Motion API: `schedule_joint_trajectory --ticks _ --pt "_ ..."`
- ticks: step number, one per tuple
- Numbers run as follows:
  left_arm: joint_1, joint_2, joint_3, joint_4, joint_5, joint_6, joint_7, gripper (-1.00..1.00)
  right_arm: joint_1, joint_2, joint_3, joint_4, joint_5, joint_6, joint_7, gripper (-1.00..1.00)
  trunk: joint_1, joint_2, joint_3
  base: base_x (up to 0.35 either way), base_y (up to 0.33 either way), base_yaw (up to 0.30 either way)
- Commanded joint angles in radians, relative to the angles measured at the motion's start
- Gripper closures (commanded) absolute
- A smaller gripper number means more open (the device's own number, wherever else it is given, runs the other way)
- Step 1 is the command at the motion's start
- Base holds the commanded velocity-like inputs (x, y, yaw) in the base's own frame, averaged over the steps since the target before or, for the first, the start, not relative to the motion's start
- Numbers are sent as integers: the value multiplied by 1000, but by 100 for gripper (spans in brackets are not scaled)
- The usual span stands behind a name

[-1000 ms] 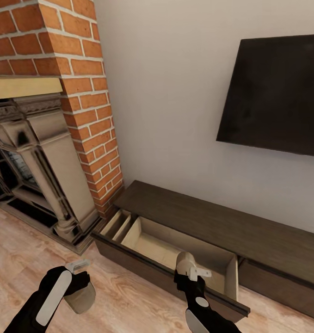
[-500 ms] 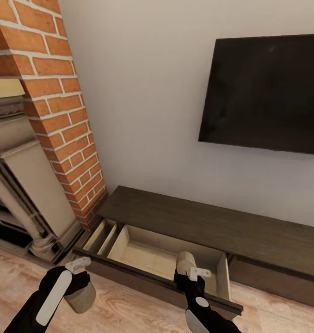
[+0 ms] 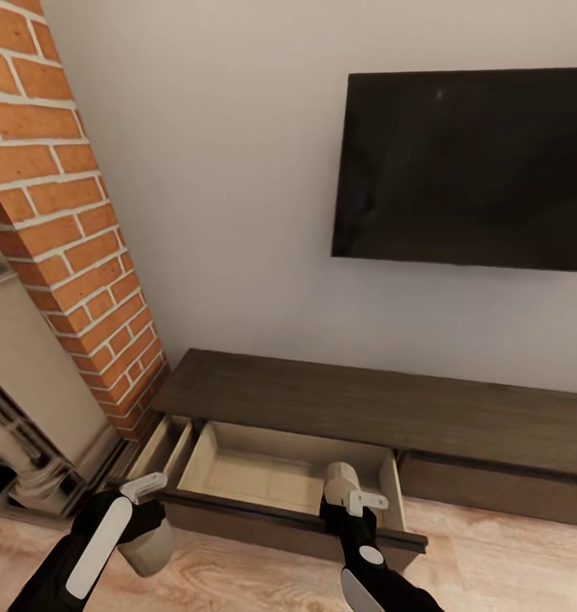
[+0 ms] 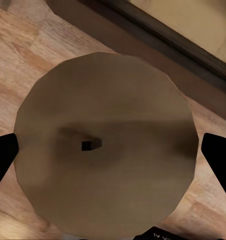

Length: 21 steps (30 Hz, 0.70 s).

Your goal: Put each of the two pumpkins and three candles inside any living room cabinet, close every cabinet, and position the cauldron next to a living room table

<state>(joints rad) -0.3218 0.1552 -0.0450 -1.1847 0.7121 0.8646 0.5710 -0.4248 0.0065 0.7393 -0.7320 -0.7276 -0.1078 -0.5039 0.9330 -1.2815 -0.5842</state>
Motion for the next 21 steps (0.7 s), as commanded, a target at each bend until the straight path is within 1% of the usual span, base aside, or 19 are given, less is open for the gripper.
schedule_joint_trajectory --ticks 1,9,15,17,21 --pt "0 1 -3 -2 10 1 10 100 -2 0 6 0 -10 -9 -5 100 0 -1 -1 0 167 -279" --pt "0 3 -3 -3 10 1 10 100 -2 0 6 0 -9 -9 -5 100 0 -1 -1 5 189 -279" --pt "0 3 -3 -4 10 1 9 100 -2 0 6 0 -8 -9 -5 100 0 -1 -1 158 199 -278" --pt "0 3 -3 -4 10 1 10 100 -2 0 6 0 -7 -9 -5 100 0 -1 -1 203 199 -170" --pt "0 3 -3 -4 10 1 9 100 -2 0 6 -1 -7 -9 -5 100 0 -1 -1 198 206 -49"
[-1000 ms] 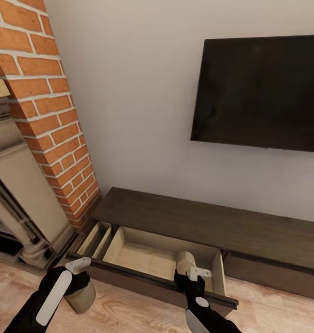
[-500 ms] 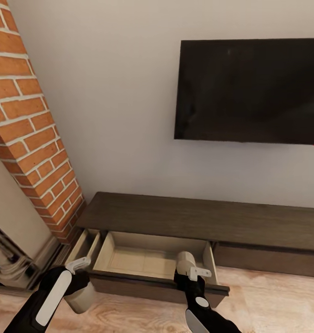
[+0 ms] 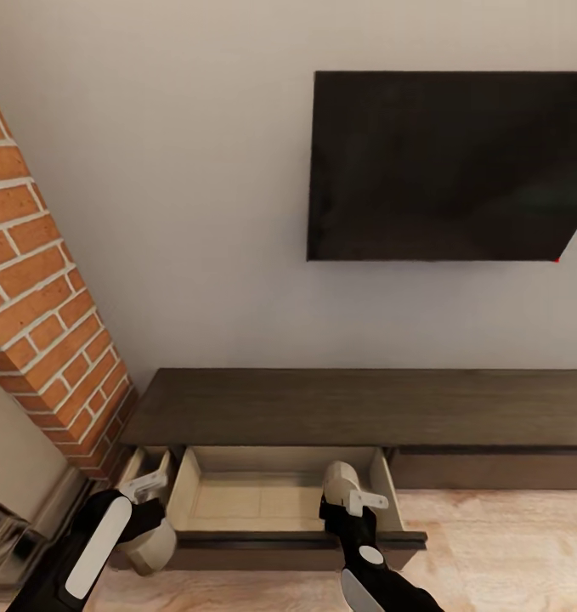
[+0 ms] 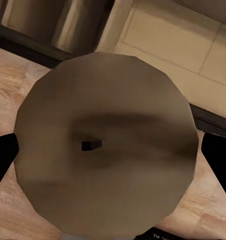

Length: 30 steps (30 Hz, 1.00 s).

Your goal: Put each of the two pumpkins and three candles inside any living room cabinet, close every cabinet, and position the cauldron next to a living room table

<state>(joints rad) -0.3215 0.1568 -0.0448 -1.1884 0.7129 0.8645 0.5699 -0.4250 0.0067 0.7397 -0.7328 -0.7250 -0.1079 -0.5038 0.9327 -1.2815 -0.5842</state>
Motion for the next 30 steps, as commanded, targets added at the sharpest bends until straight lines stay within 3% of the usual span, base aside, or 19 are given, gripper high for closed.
schedule_joint_trajectory --ticks 1,10,30 --pt "-1 1 -3 -1 10 1 10 100 -1 -1 6 0 -10 -9 -6 100 0 -1 -1 192 214 -8" --pt "-1 1 0 -10 10 1 11 100 -1 -1 6 0 -10 -7 -6 100 0 -1 -1 83 80 143" --pt "-1 -3 -5 -12 10 1 11 100 -1 -1 6 1 -10 -6 -6 100 -76 139 62 1 1 5"
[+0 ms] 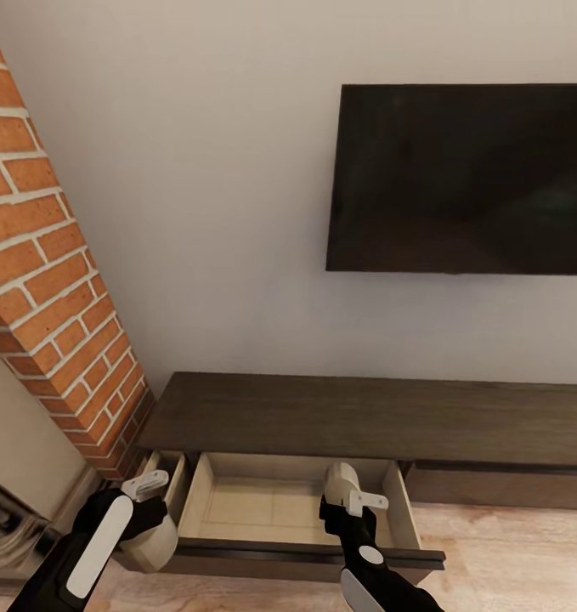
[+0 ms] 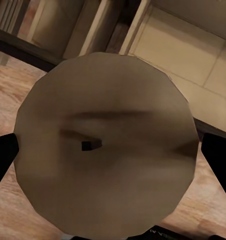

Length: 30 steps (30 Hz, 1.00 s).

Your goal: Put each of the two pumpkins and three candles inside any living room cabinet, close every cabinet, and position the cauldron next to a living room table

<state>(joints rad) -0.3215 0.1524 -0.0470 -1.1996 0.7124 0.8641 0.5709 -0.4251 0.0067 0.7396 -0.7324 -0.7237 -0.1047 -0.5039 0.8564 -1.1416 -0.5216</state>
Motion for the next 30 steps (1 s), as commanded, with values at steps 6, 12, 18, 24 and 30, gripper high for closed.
schedule_joint_trajectory --ticks 6,12,18,24,30 --pt "-1 -2 -15 -14 9 -1 10 100 -1 0 7 1 -12 -8 -4 100 -23 42 18 0 0 0" --pt "9 -1 -72 -127 5 -12 14 100 -1 11 11 5 -16 35 -6 100 -46 84 37 0 0 0" --pt "12 -5 -174 -158 -2 -91 16 100 -1 45 9 28 -25 192 -7 100 -69 126 56 0 0 0" --pt "12 -2 -277 -152 -5 -265 17 100 -1 51 8 28 -26 203 -7 100 -77 140 62 0 0 0" --pt "12 -1 -280 -152 -8 -284 17 100 -1 52 9 17 -20 197 -5 100 -77 140 62 0 94 -28"
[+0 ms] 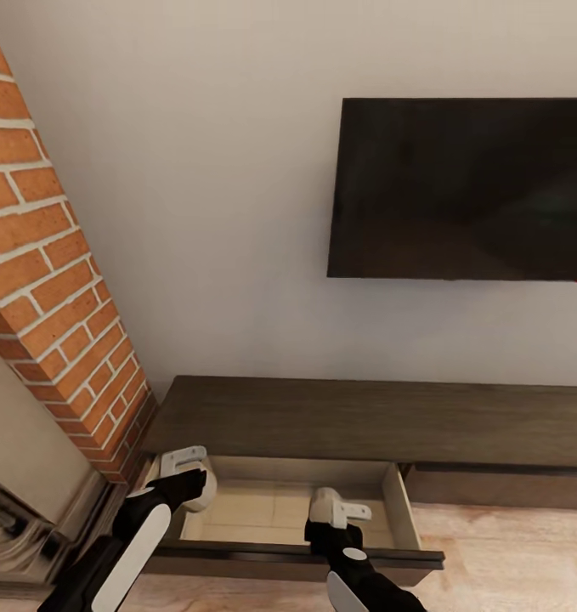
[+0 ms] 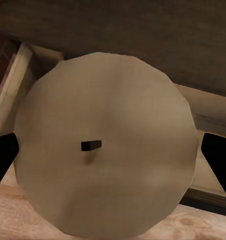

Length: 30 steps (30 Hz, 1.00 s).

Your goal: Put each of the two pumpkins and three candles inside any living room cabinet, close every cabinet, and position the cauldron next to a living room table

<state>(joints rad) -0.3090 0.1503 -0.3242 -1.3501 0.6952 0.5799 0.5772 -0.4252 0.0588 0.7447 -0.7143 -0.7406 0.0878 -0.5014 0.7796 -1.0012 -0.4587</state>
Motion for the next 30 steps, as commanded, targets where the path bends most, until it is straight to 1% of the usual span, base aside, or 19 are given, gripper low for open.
schedule_joint_trajectory --ticks 1,7,11,16,18,21,22,23,25,26,27,28,30 --pt "-1 2 -4 -1 10 0 10 100 -1 0 4 -2 -2 4 -8 100 0 -1 -1 0 208 -160" --pt "-1 5 -5 -1 9 0 10 100 -1 -1 4 -2 -3 4 -7 100 0 -1 -1 0 160 -189" --pt "-1 6 -7 -1 10 -1 10 100 -1 -1 4 -5 -4 4 -7 100 0 -1 -1 14 148 -37" --pt "-1 6 -7 -1 11 0 9 100 -1 1 5 -6 -6 7 -7 100 0 -1 -1 157 96 -5" --pt "-1 6 -7 -1 13 0 10 100 -1 6 3 -7 -10 15 -9 100 0 -1 -1 62 28 -1" --pt "-1 3 -8 -1 13 -1 10 100 -1 19 -6 -14 -28 25 -14 100 0 -1 -1 22 10 0" --pt "-1 2 -8 -1 13 -1 10 100 -2 24 -9 -24 -46 40 -17 100 0 -1 -1 10 5 0" --pt "-1 1 -8 -1 13 -1 10 100 -6 28 -12 -34 -72 72 -23 100 0 -1 -1 6 3 0" --pt "-1 1 -7 -1 12 0 10 100 -34 33 -15 -49 -137 178 -56 100 0 -1 -1 3 2 0" --pt "-1 0 -2 -1 12 0 9 100 -79 34 -16 -63 -186 254 -96 100 0 -1 -1 1 1 0" --pt "-1 0 0 -1 12 1 8 100 -111 34 -17 -73 -218 294 -123 100 0 -1 -1 0 0 0" --pt "-1 0 2 -1 12 2 8 100 -151 35 -19 -84 -259 336 -151 100 0 -1 -1 0 0 0" --pt "-1 0 4 -1 15 4 7 100 -192 35 -20 -91 -298 366 -170 100 0 -1 -1 0 0 0"
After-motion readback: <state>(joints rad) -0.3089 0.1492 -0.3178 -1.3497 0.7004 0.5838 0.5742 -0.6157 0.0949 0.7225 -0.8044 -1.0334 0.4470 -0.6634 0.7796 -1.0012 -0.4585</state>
